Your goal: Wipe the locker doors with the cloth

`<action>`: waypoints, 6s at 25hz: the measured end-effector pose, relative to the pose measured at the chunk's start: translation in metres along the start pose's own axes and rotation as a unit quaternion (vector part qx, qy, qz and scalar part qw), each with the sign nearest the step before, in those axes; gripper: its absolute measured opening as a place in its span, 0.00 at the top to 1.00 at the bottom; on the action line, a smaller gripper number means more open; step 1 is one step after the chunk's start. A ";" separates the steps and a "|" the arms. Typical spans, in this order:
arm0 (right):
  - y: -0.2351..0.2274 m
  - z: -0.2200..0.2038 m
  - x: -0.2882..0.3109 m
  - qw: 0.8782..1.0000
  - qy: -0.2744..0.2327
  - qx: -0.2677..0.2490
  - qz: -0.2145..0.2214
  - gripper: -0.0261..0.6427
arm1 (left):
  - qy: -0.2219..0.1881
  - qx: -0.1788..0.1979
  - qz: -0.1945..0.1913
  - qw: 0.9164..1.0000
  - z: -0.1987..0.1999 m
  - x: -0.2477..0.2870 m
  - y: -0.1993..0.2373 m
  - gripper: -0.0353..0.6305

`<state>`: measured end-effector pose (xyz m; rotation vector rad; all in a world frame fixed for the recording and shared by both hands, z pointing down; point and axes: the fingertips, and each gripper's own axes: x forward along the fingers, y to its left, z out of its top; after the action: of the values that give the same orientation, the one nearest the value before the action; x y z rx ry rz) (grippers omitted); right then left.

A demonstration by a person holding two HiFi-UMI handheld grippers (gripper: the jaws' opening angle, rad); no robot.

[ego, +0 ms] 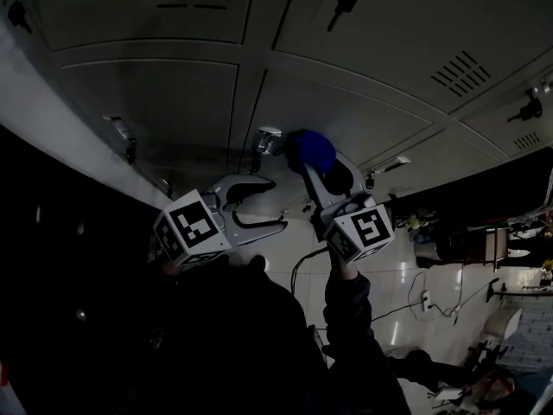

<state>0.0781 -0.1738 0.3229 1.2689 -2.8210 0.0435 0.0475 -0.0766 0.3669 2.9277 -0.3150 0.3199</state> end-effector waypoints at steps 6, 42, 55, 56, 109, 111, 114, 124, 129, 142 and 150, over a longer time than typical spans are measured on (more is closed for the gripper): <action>-0.032 -0.001 -0.029 0.999 0.000 0.001 -0.032 0.77 | 0.010 0.004 -0.021 1.000 0.002 0.026 -0.007 0.55; -0.025 -0.022 -0.053 0.999 0.005 0.014 -0.041 0.77 | 0.019 -0.006 -0.025 1.000 -0.005 0.032 -0.014 0.55; 0.066 -0.041 0.043 0.998 0.014 0.011 0.052 0.77 | 0.010 -0.029 0.038 0.999 -0.027 -0.044 0.012 0.55; 0.068 -0.043 0.047 0.998 0.015 0.012 0.054 0.77 | 0.010 -0.031 0.040 0.999 -0.028 -0.048 0.013 0.55; -0.071 -0.081 -0.083 0.994 0.026 0.039 -0.099 0.77 | 0.048 -0.026 -0.035 0.998 -0.022 0.062 -0.021 0.55; -0.055 -0.085 -0.073 0.995 0.030 0.038 -0.086 0.77 | 0.049 -0.029 -0.033 0.998 -0.027 0.054 -0.020 0.55; -0.030 -0.095 -0.054 0.996 0.036 0.039 -0.066 0.77 | 0.050 -0.033 -0.030 0.998 -0.033 0.040 -0.018 0.55; 0.023 -0.117 0.006 0.998 0.047 0.042 -0.022 0.77 | 0.045 -0.044 -0.001 0.998 -0.049 -0.015 -0.002 0.55; 0.030 -0.125 0.025 0.998 0.046 0.051 -0.016 0.77 | 0.049 -0.050 0.012 0.997 -0.056 -0.033 0.006 0.55; 0.021 -0.130 0.028 0.998 0.023 0.060 -0.016 0.77 | 0.065 -0.041 0.000 0.997 -0.053 -0.020 0.006 0.55; -0.017 -0.131 -0.007 0.997 0.027 0.056 -0.047 0.77 | 0.063 -0.034 -0.016 0.997 -0.044 0.014 -0.001 0.55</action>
<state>0.0995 -0.1741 0.4533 1.3995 -2.7442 0.2321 0.0522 -0.0696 0.4119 2.8268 -0.2553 0.4767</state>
